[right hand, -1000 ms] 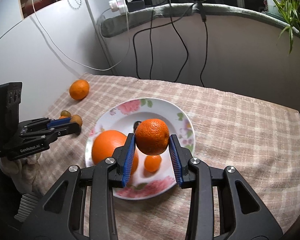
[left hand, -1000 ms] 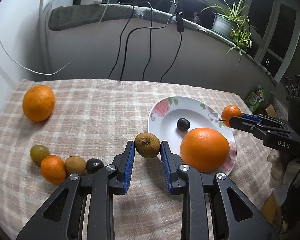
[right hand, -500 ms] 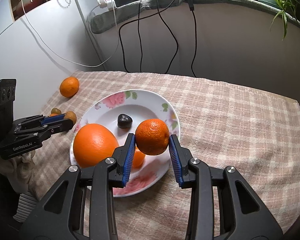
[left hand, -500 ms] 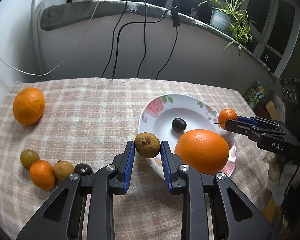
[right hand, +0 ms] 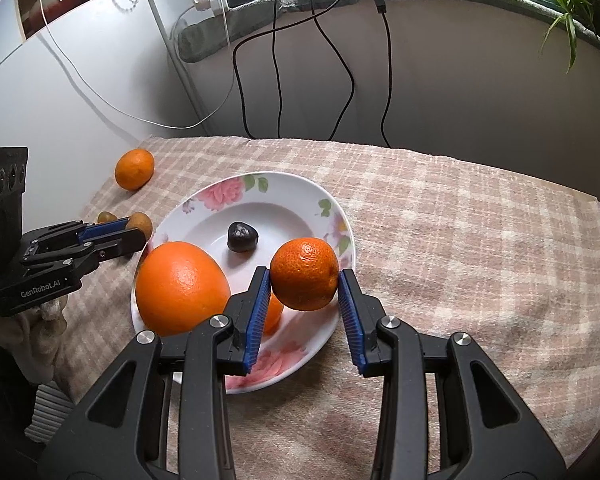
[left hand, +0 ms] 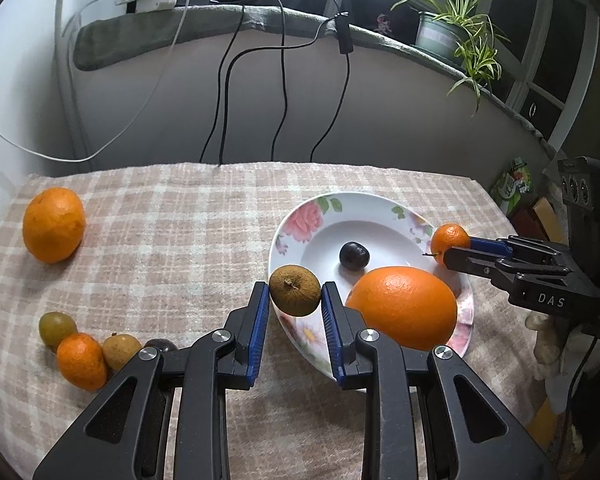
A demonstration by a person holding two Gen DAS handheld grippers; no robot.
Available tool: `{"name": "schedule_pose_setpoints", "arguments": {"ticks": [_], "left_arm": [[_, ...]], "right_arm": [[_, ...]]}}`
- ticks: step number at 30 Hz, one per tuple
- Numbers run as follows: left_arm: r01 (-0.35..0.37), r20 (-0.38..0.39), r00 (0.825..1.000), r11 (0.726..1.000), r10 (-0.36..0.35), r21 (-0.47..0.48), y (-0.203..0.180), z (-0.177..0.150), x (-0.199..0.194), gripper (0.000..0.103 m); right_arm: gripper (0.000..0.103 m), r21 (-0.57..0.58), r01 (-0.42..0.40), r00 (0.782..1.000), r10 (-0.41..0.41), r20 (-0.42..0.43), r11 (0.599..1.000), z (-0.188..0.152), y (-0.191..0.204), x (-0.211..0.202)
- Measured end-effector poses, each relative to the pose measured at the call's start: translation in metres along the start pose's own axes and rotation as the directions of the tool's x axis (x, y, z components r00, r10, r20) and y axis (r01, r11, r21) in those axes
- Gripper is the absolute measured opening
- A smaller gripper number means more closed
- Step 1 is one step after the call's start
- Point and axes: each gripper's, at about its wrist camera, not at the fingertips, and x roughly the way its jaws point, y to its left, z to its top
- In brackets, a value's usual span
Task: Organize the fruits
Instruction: 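Lower both fruits into the white plate and open both grippers, then move both open grippers back toward the large orange on the table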
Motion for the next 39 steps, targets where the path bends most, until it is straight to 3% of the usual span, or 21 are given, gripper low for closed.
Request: {"name": "schedule_pose_setpoints", "arguments": {"ticks": [9, 11, 13, 15, 20, 22, 24, 30, 39], "left_arm": [[-0.003, 0.009, 1.000, 1.000, 0.003, 0.015, -0.003, 0.001, 0.000, 0.025], [-0.002, 0.012, 1.000, 1.000, 0.002, 0.016, -0.004, 0.002, -0.001, 0.031], [0.000, 0.017, 1.000, 1.000, 0.000, 0.018, -0.005, 0.002, -0.002, 0.034], [0.000, 0.021, 1.000, 1.000, 0.000, 0.023, -0.006, 0.002, -0.003, 0.036], [-0.001, 0.032, 0.999, 1.000, 0.000, 0.029, -0.009, 0.003, -0.005, 0.047], [-0.003, 0.036, 0.999, 1.000, 0.002, 0.031, -0.010, 0.003, -0.006, 0.053], [-0.017, 0.046, 0.999, 0.999, 0.015, 0.038, -0.011, 0.003, -0.007, 0.068], [-0.086, 0.095, 0.992, 0.993, 0.078, 0.081, -0.020, 0.003, -0.016, 0.077], [-0.108, 0.120, 0.988, 0.990, 0.096, 0.093, -0.021, 0.002, -0.024, 0.077]], "right_arm": [[0.037, -0.003, 0.003, 1.000, -0.003, -0.001, 1.000, 0.000, 0.001, 0.000], [0.037, -0.006, 0.003, 1.000, -0.003, -0.005, 1.000, 0.001, 0.002, 0.001], [0.041, -0.007, 0.004, 1.000, -0.004, -0.002, 1.000, 0.001, 0.002, 0.001], [0.052, -0.008, 0.005, 1.000, -0.005, 0.009, 1.000, 0.002, 0.003, -0.001], [0.058, -0.014, 0.008, 1.000, -0.008, 0.025, 1.000, 0.004, 0.003, -0.006], [0.063, -0.014, 0.009, 1.000, -0.008, 0.030, 1.000, 0.004, 0.004, -0.007], [0.070, -0.017, 0.006, 0.999, -0.006, 0.036, 1.000, 0.004, 0.005, -0.008], [0.081, -0.023, -0.002, 0.998, 0.003, 0.056, 1.000, 0.006, 0.011, -0.013], [0.083, -0.041, 0.005, 0.998, -0.002, 0.062, 0.999, 0.010, 0.021, -0.016]]}}
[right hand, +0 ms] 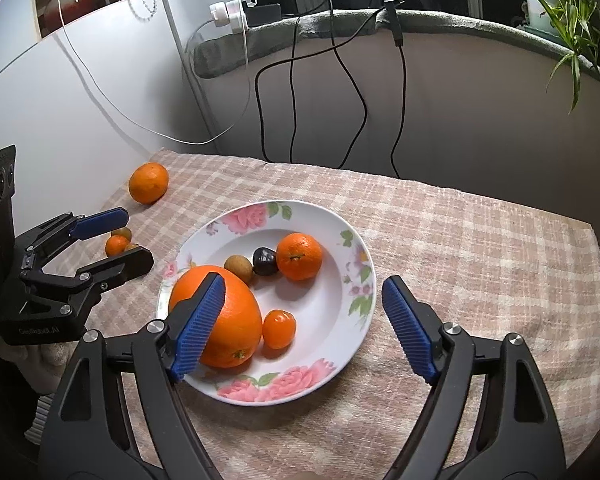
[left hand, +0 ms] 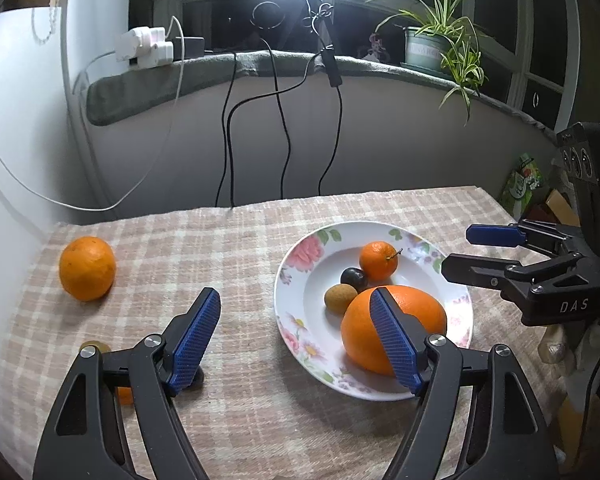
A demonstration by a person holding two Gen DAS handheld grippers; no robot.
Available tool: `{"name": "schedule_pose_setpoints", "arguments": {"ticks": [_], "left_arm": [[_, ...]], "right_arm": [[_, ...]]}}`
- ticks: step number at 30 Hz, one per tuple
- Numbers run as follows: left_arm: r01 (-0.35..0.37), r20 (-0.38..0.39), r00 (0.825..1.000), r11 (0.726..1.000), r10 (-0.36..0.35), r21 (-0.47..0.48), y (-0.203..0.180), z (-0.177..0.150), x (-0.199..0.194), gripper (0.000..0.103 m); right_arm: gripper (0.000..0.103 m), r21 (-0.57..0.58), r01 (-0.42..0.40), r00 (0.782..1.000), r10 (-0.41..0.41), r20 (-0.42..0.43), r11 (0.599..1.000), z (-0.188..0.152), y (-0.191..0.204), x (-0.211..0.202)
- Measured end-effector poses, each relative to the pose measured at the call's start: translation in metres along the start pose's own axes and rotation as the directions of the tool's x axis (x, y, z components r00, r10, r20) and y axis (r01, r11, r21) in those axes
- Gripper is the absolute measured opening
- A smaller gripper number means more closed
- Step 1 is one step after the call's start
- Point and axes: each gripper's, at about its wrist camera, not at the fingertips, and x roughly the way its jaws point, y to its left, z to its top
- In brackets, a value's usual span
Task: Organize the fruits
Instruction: 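Move both open grippers back toward the large orange on the table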
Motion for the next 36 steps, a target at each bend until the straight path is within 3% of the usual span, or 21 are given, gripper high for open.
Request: {"name": "schedule_pose_setpoints", "arguments": {"ticks": [10, 22, 36], "left_arm": [[-0.014, 0.052, 0.999, 1.000, 0.015, -0.013, 0.010, -0.004, -0.015, 0.077], [-0.066, 0.045, 0.997, 0.996, 0.069, -0.058, 0.051, -0.012, -0.023, 0.077], [-0.133, 0.010, 0.991, 0.974, 0.137, -0.181, 0.129, -0.024, -0.026, 0.077]], "right_arm": [[0.083, 0.030, -0.038, 0.999, 0.037, 0.026, 0.999, 0.006, 0.011, -0.002], [0.084, 0.016, -0.063, 0.993, 0.061, 0.099, 0.998, 0.024, 0.036, -0.003], [0.093, -0.036, -0.124, 0.991, 0.125, 0.037, 0.992, 0.061, 0.085, 0.030]]}}
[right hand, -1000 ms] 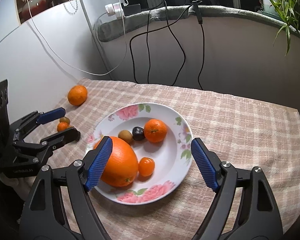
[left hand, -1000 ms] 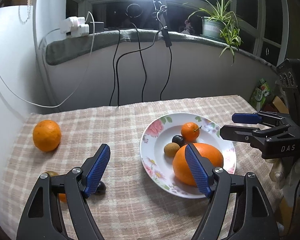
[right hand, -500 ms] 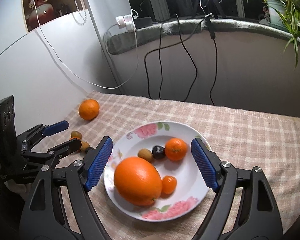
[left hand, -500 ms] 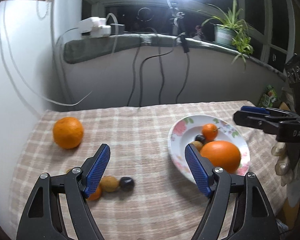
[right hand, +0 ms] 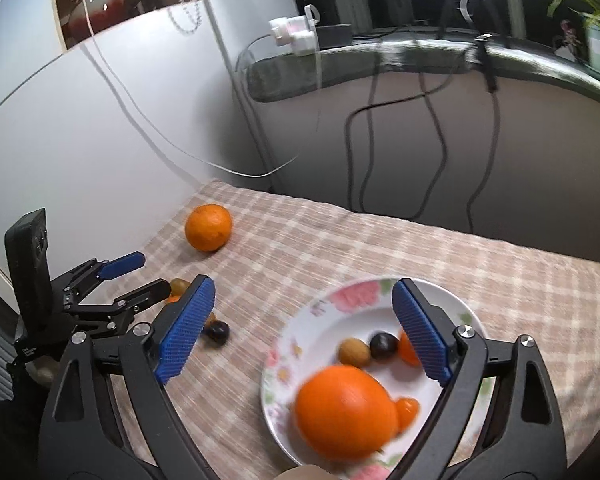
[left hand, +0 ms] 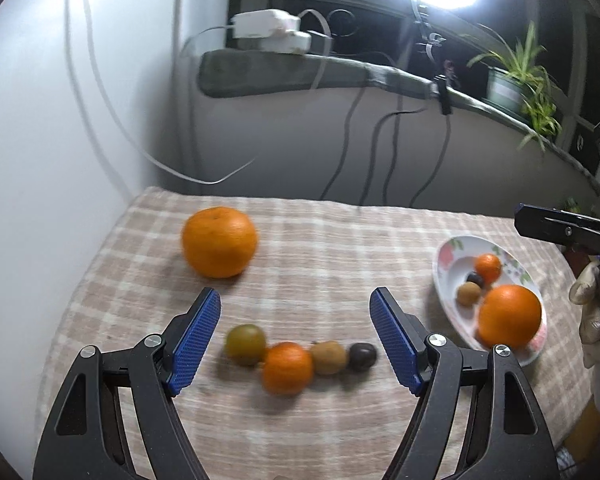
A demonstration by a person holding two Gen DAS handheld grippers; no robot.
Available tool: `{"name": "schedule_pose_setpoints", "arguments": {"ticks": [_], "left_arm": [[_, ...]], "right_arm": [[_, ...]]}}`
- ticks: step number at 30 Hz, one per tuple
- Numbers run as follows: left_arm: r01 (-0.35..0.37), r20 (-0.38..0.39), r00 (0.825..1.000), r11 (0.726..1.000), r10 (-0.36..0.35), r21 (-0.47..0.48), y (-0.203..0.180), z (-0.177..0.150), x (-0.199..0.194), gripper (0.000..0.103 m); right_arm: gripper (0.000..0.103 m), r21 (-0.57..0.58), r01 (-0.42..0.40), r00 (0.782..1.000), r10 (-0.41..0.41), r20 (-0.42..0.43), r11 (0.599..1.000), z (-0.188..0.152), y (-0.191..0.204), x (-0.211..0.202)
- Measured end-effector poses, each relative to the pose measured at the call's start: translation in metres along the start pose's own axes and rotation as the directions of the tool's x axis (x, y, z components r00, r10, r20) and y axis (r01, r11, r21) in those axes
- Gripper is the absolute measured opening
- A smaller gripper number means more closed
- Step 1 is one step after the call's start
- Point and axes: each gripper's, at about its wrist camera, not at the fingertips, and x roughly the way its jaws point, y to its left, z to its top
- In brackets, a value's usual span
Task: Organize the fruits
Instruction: 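Move both open grippers back toward the large orange on the table, then close the right gripper around the large orange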
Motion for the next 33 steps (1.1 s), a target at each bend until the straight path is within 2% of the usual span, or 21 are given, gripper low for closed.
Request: {"name": "schedule_pose_setpoints", "arguments": {"ticks": [7, 15, 26, 33], "left_arm": [[-0.001, -0.015, 1.000, 0.998, 0.000, -0.059, 0.031, 0.004, 0.010, 0.077], [0.016, -0.032, 0.999, 0.992, -0.020, -0.127, 0.060, 0.009, 0.025, 0.077], [0.059, -0.060, 0.996, 0.981, -0.071, -0.185, 0.077, 0.016, 0.055, 0.077], [0.084, -0.073, 0.992, 0.970, -0.103, -0.228, 0.086, 0.021, 0.070, 0.077]], "right_arm": [[0.093, -0.046, -0.054, 0.997, 0.051, -0.061, 0.997, 0.024, 0.032, 0.037], [0.093, -0.040, -0.118, 0.987, 0.113, -0.112, 0.992, 0.049, 0.055, 0.077], [0.093, 0.045, -0.195, 0.949, 0.200, -0.242, 0.980, 0.065, 0.074, 0.150], [0.092, 0.088, -0.215, 0.926, 0.231, -0.297, 0.973, 0.069, 0.082, 0.188]]}}
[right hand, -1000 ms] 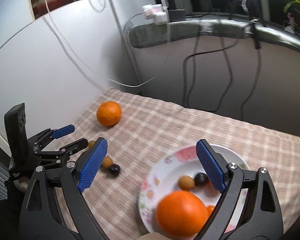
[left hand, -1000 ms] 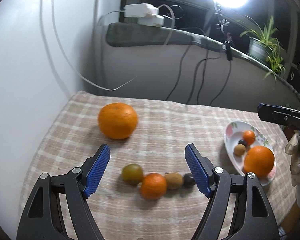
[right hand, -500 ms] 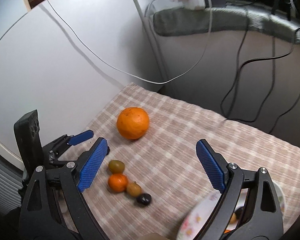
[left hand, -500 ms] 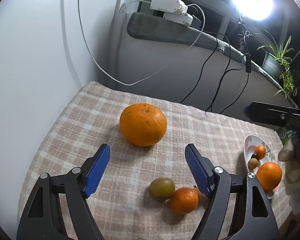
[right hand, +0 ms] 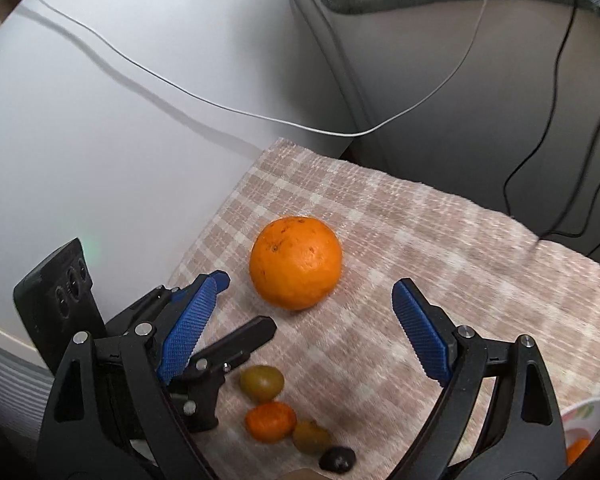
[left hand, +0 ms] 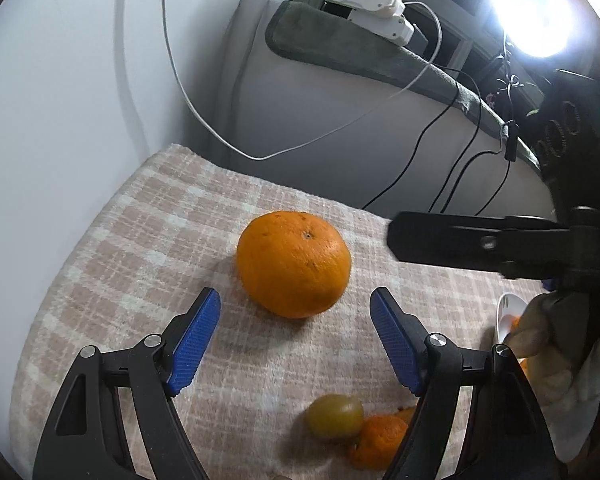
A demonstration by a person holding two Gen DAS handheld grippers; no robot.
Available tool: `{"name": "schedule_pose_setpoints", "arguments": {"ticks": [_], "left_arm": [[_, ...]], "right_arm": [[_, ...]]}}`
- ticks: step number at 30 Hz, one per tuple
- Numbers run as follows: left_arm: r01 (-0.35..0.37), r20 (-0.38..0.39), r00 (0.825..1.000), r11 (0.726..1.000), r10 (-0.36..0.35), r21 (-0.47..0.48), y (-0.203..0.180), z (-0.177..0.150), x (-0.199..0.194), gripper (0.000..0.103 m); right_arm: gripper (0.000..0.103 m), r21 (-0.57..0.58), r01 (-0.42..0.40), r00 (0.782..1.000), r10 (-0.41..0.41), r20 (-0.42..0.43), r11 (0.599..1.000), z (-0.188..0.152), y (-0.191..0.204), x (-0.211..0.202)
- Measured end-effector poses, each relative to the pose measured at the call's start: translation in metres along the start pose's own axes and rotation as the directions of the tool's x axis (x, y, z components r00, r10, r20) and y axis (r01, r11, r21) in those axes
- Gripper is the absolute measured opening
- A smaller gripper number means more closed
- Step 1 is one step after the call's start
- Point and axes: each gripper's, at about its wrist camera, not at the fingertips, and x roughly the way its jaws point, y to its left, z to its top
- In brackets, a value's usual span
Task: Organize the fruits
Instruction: 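Close the right gripper around the large orange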
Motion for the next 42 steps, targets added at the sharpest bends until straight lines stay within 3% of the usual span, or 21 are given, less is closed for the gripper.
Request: {"name": "schedule_pose_setpoints", "arguments": {"ticks": [10, 17, 23, 26, 42], "left_arm": [[0.035, -0.043, 0.998, 0.999, -0.037, -0.038, 0.008, 0.005, 0.017, 0.077], [0.045, -0.067, 0.997, 0.998, -0.048, -0.049, 0.010, 0.008, 0.026, 0.077], [0.048, -0.073, 0.996, 0.998, -0.051, -0.048, 0.007, 0.011, 0.030, 0.075], [0.053, -0.077, 0.995, 0.998, -0.055, -0.037, 0.006, 0.011, 0.031, 0.069], [0.033, -0.053, 0.998, 0.999, -0.032, 0.021, -0.017, 0.003, 0.013, 0.067]], "right_arm": [[0.081, 0.062, -0.024, 0.996, 0.029, -0.080, 0.998, 0.011, -0.010, 0.050], [0.077, 0.084, -0.045, 0.993, 0.054, -0.105, 0.995, 0.010, -0.013, 0.062], [0.067, 0.091, -0.091, 0.989, 0.101, -0.110, 0.992, 0.010, -0.011, 0.065], [0.066, 0.073, -0.081, 0.990, 0.088, -0.110, 0.994, 0.011, -0.007, 0.064], [0.065, 0.068, -0.068, 0.994, 0.073, -0.080, 0.995, 0.003, -0.006, 0.042]]}}
